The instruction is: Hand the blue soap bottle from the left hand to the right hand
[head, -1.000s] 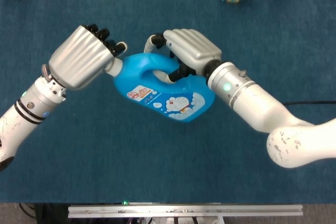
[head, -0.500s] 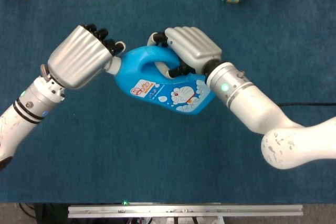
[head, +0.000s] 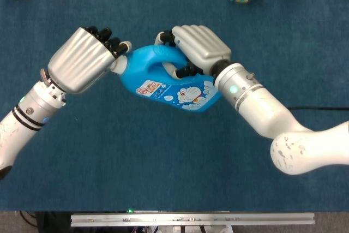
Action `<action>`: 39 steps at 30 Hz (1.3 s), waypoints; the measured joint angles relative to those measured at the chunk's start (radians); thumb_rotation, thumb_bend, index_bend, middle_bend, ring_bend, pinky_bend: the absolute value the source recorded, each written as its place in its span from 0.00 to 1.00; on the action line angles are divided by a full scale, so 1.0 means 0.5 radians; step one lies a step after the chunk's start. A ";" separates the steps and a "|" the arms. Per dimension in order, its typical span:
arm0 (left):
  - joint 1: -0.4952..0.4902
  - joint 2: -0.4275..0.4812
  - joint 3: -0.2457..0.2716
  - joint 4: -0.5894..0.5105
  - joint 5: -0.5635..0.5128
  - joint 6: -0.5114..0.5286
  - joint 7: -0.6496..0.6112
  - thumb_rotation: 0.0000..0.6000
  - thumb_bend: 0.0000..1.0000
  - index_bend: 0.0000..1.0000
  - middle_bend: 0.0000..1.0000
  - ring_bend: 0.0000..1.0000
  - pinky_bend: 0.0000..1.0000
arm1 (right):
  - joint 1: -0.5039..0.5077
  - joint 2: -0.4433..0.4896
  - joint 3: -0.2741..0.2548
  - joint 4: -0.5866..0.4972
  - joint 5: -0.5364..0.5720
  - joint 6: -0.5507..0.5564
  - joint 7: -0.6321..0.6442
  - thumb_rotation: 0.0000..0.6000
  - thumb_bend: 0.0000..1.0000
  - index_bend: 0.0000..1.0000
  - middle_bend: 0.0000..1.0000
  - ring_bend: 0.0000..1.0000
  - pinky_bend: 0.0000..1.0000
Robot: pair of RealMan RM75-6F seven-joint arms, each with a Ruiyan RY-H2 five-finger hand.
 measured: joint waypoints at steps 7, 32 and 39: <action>0.002 0.013 -0.001 -0.032 -0.025 -0.028 0.010 1.00 0.22 0.29 0.47 0.39 0.74 | -0.004 -0.013 0.008 0.017 0.031 -0.011 -0.032 1.00 0.52 0.57 0.44 0.39 0.51; 0.016 0.107 -0.009 -0.215 -0.197 -0.199 0.069 1.00 0.18 0.00 0.00 0.00 0.33 | 0.012 -0.033 0.038 0.032 0.111 -0.005 -0.140 1.00 0.52 0.57 0.44 0.39 0.51; 0.027 0.102 -0.020 -0.199 -0.177 -0.152 0.056 1.00 0.18 0.00 0.00 0.00 0.31 | 0.010 -0.043 0.045 0.047 0.130 0.006 -0.154 1.00 0.52 0.58 0.44 0.40 0.51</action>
